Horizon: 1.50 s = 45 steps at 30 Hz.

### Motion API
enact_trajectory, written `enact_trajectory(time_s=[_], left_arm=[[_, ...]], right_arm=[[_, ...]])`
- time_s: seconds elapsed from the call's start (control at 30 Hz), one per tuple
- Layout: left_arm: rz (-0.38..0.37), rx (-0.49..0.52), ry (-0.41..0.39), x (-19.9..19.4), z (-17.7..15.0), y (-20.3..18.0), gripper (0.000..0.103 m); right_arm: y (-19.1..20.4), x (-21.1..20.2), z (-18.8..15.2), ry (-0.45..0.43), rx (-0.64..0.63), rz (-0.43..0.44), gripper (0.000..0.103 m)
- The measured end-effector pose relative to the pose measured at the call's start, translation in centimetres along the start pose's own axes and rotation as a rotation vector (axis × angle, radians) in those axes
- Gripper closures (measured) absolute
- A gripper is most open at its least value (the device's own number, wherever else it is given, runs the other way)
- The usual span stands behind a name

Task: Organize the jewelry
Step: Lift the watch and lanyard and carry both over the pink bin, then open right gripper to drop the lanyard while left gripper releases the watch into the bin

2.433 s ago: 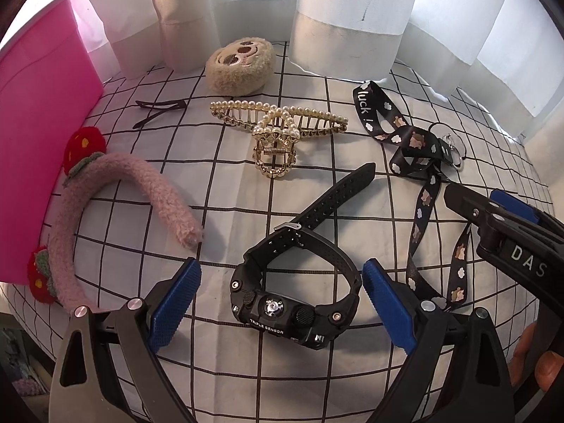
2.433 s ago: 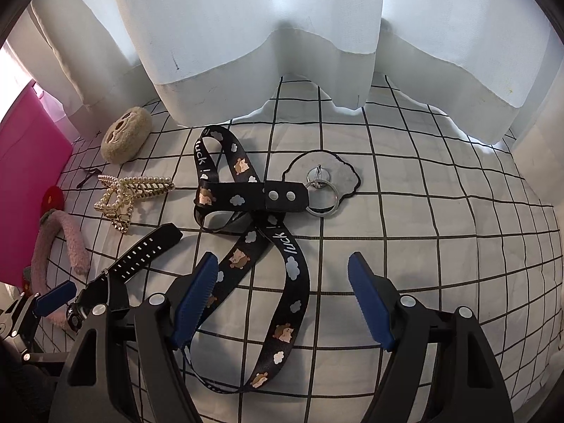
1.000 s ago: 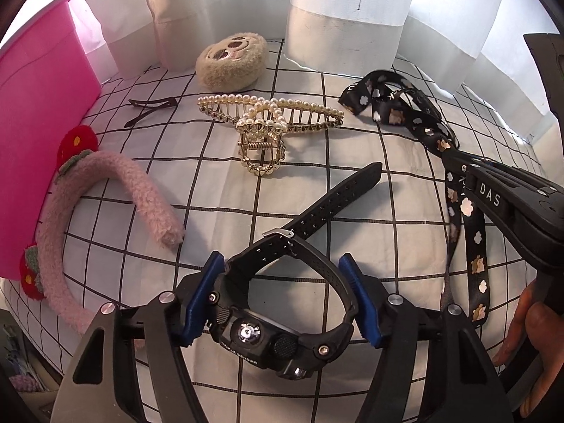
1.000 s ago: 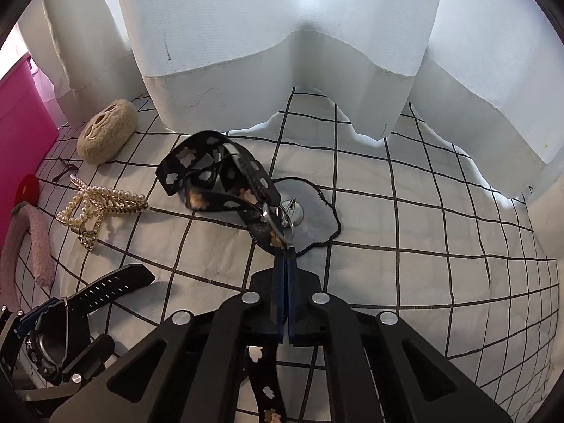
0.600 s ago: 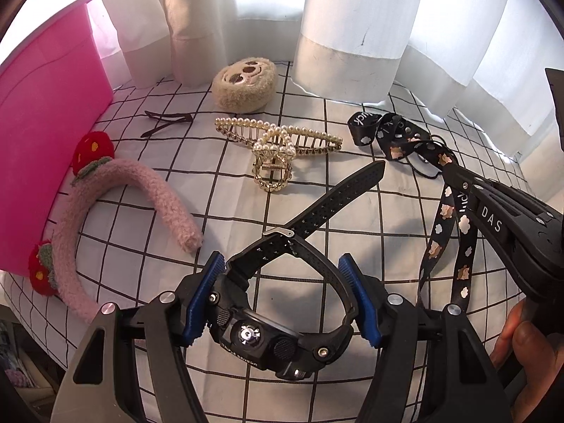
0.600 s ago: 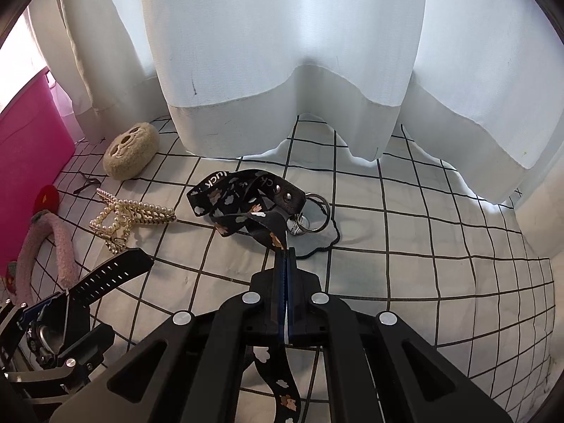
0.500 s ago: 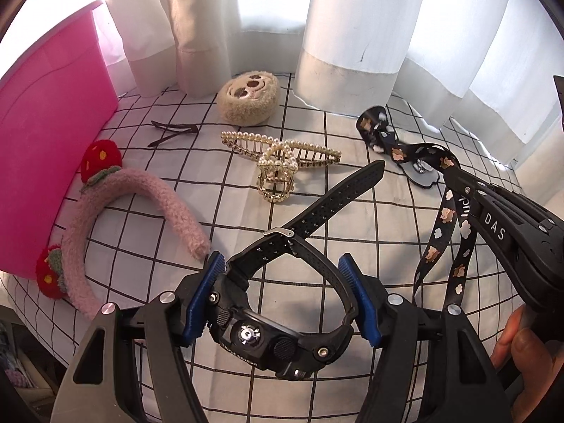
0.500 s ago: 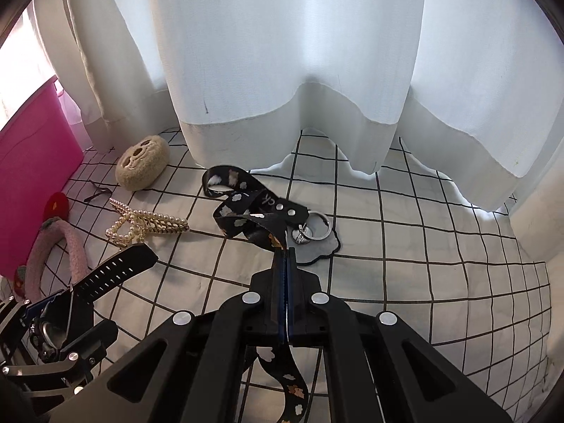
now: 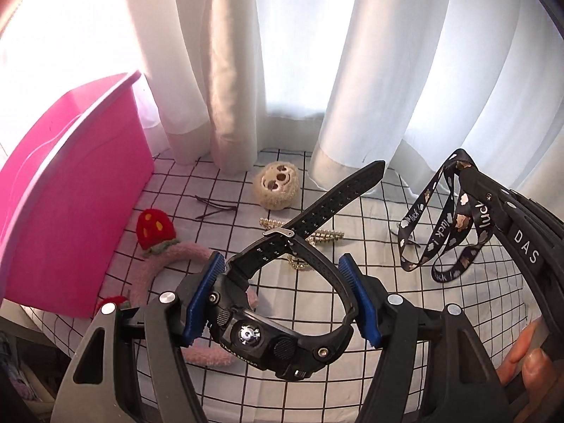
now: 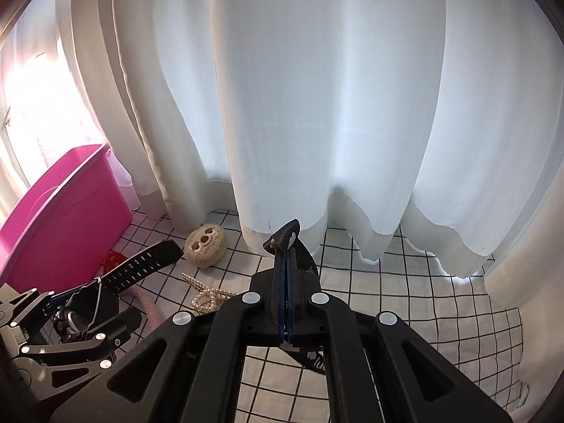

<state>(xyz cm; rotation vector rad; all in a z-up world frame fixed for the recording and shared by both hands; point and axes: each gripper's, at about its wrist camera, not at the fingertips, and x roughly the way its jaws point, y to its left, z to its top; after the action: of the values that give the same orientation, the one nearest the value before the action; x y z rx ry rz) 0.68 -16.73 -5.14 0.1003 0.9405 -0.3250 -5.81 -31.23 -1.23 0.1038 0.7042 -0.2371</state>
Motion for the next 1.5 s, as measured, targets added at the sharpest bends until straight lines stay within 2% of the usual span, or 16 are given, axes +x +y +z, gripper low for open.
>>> enact_trajectory(time_s=[0.17,0.33,0.57,0.77,0.97,1.13,1.3,1.5], left_arm=[[0.000,-0.002,-0.057,-3.2,2.9,2.4,0.038],[0.024,-0.026,-0.127,-6.7,5.9,6.5,0.038],[0.108,-0.100,-0.189,-10.6,9.3,15.2,0.038],[0.213,-0.176,-0.203,-12.2,10.3,23.7,0.038],[0.293,-0.246,-0.167,-12.0,9.8,31.0,0.038],[0.317,-0.304,-0.104,-10.0,8.2,35.7,0.038],[0.319,-0.338,-0.031,-6.7,6.9,38.4,0.038],[0.300,-0.356,0.034,-4.0,6.1,39.6,0.038]], right_arm=[[2.8,-3.0,4.2,-0.079,-0.030,0.024,0.102],[7.2,-5.8,9.1,-0.178,-0.064,0.075,0.102],[16.1,-7.5,15.1,-0.276,-0.130,0.193,0.102],[24.5,-6.5,18.0,-0.295,-0.183,0.311,0.102],[32.6,-4.0,19.0,-0.252,-0.228,0.409,0.102],[37.7,0.3,18.1,-0.165,-0.260,0.447,0.102],[40.8,5.6,15.9,-0.035,-0.273,0.448,0.102],[41.7,9.7,13.8,0.090,-0.285,0.407,0.102]])
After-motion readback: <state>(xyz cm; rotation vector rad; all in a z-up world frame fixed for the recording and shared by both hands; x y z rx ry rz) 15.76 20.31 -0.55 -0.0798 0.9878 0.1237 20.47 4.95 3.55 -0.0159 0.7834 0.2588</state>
